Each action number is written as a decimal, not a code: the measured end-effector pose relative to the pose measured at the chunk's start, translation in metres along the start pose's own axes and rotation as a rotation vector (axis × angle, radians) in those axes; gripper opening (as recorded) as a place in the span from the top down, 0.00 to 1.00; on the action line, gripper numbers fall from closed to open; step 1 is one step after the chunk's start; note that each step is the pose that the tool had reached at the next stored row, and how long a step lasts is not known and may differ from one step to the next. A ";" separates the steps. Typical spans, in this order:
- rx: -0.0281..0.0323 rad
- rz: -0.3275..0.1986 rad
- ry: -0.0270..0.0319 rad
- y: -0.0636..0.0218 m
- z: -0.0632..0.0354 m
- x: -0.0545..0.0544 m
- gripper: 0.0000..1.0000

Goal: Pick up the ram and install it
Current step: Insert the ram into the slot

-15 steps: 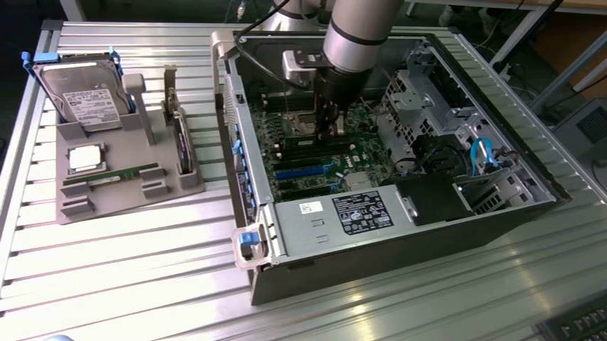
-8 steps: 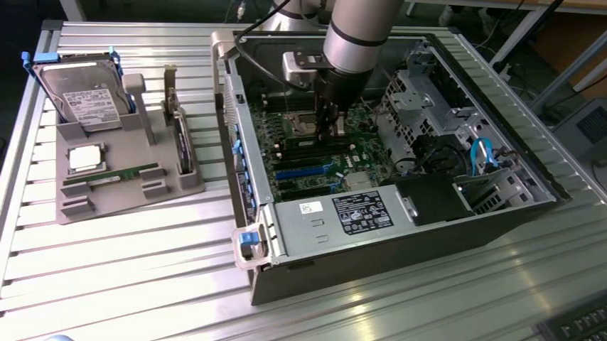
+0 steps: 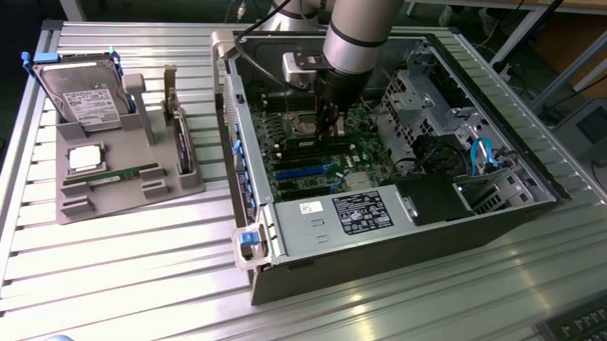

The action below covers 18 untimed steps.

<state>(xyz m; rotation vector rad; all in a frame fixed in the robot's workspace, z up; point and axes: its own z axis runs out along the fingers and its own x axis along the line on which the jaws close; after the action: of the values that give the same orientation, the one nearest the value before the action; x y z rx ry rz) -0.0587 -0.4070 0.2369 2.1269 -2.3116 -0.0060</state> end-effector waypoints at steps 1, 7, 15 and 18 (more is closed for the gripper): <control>-0.0001 0.000 0.0002 0.0000 0.0004 0.000 0.86; 0.0001 0.000 -0.0002 0.0000 0.0018 0.000 0.86; 0.0000 0.000 0.0001 0.0000 0.0077 0.000 0.86; 0.0000 0.000 0.0001 -0.0001 0.0105 0.000 0.86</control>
<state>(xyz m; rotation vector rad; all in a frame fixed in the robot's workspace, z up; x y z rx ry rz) -0.0587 -0.4072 0.2263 2.1268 -2.3115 -0.0059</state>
